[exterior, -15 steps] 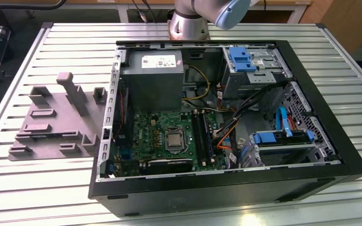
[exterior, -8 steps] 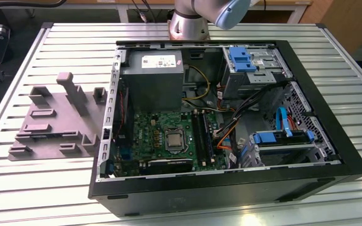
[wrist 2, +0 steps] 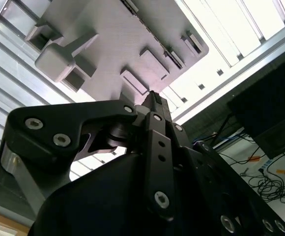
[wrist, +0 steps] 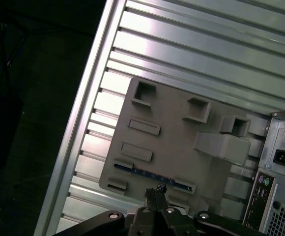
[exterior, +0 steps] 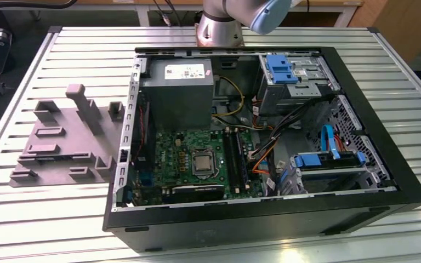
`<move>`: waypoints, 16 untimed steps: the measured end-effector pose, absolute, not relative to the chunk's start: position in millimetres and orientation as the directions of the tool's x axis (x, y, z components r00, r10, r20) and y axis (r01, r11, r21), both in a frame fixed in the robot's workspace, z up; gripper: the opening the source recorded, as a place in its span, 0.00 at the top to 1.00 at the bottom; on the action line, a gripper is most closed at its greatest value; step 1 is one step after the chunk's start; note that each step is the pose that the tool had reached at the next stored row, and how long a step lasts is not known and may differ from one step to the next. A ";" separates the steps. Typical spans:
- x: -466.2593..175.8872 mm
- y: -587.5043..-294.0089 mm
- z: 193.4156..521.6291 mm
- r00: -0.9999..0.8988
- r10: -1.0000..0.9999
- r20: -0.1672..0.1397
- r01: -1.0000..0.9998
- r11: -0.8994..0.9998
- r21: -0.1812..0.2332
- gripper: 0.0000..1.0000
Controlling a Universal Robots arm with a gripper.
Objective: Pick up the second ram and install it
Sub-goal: 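Pick up the second ram and move it above second insertion slot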
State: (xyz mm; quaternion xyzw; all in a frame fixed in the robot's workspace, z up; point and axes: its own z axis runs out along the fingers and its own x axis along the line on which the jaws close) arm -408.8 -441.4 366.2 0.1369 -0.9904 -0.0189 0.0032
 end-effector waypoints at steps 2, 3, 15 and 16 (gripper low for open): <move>-408.8 -441.4 366.2 -0.962 -0.272 0.001 -0.272 0.962 0.038 0.89; -408.8 -441.4 366.2 -0.962 -0.273 0.001 -0.272 0.961 0.038 0.89; -408.8 -441.4 366.2 -0.960 -0.279 0.001 -0.278 0.960 0.038 0.89; -408.8 -441.4 366.2 -0.960 -0.279 0.001 -0.279 0.960 0.038 0.89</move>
